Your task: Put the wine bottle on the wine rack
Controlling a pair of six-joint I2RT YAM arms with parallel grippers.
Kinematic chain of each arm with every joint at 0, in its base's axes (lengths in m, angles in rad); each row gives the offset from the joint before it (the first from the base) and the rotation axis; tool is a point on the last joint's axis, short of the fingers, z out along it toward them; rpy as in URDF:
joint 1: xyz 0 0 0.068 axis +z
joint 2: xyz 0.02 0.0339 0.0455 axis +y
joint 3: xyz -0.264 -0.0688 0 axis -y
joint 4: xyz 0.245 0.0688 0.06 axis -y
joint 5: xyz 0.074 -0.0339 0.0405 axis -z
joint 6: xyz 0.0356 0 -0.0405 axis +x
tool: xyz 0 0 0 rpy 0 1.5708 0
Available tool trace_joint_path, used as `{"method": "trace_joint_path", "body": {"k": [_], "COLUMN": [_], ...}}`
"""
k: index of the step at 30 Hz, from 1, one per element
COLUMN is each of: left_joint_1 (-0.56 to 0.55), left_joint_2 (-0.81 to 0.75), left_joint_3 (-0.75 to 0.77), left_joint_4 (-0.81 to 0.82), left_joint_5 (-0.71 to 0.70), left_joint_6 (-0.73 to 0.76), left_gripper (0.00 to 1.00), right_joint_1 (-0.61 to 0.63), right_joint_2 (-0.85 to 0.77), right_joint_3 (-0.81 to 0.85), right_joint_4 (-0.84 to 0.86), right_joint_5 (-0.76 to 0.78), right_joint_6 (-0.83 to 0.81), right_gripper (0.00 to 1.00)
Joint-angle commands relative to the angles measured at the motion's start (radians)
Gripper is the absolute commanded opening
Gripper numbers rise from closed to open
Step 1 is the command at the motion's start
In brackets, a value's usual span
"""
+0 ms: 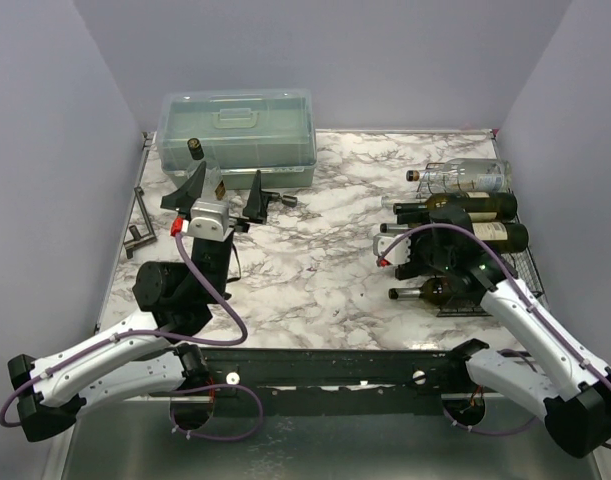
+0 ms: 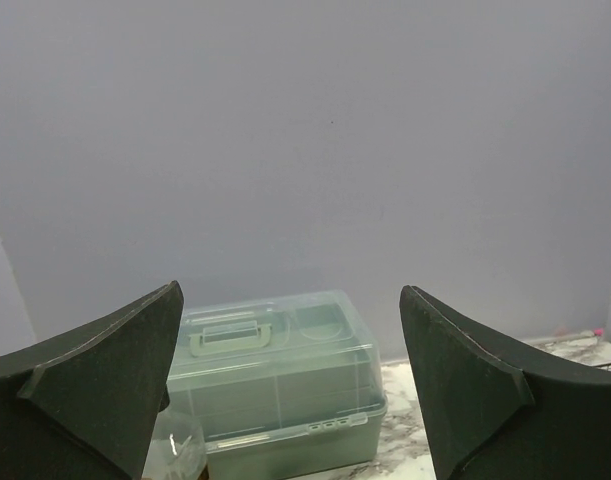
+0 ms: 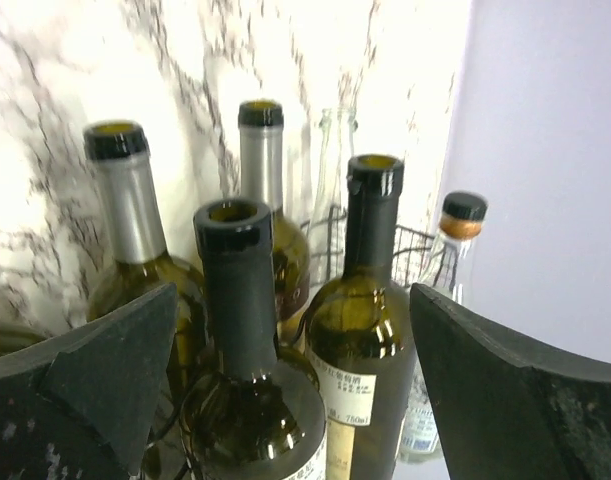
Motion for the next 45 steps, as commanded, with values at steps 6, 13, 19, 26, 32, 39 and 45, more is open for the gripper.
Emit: {"method": "trace_joint_path", "body": {"k": [6, 13, 19, 26, 32, 39, 45], "left_joint_1": [0.049, 0.106, 0.161, 0.194, 0.206, 0.216, 0.221], "left_joint_2": [-0.002, 0.048, 0.056, 0.02, -0.038, -0.087, -0.103], "left_joint_3": [0.025, 0.054, 0.107, 0.111, 0.111, 0.085, 0.069], "left_joint_4": [-0.036, -0.086, -0.179, -0.18, -0.158, -0.09, -0.061], "left_joint_5": [0.018, 0.018, 0.026, 0.016, -0.011, -0.032, -0.03], "left_joint_6": [-0.019, -0.063, -0.13, -0.123, -0.084, -0.022, 0.002], "left_gripper": [0.91, 0.91, 0.93, 0.95, 0.98, 0.98, 0.97], "right_joint_1": [0.04, 0.04, 0.119, 0.238, 0.37, 0.438, 0.463], "right_joint_2": [-0.087, 0.08, 0.249, 0.5, 0.748, 1.052, 1.281], "right_joint_3": [-0.002, -0.002, -0.059, 0.073, 0.238, 0.487, 0.719], "right_joint_4": [0.231, 0.566, 1.119, 1.35, 1.48, 1.591, 1.602], "right_joint_5": [-0.35, -0.684, -0.583, -0.322, -0.091, -0.005, -0.025], "right_joint_6": [0.302, 0.635, 1.102, 1.433, 1.453, 1.439, 1.372], "right_gripper": [1.0, 1.0, 1.0, 1.0, 1.0, 1.0, 1.0]}}
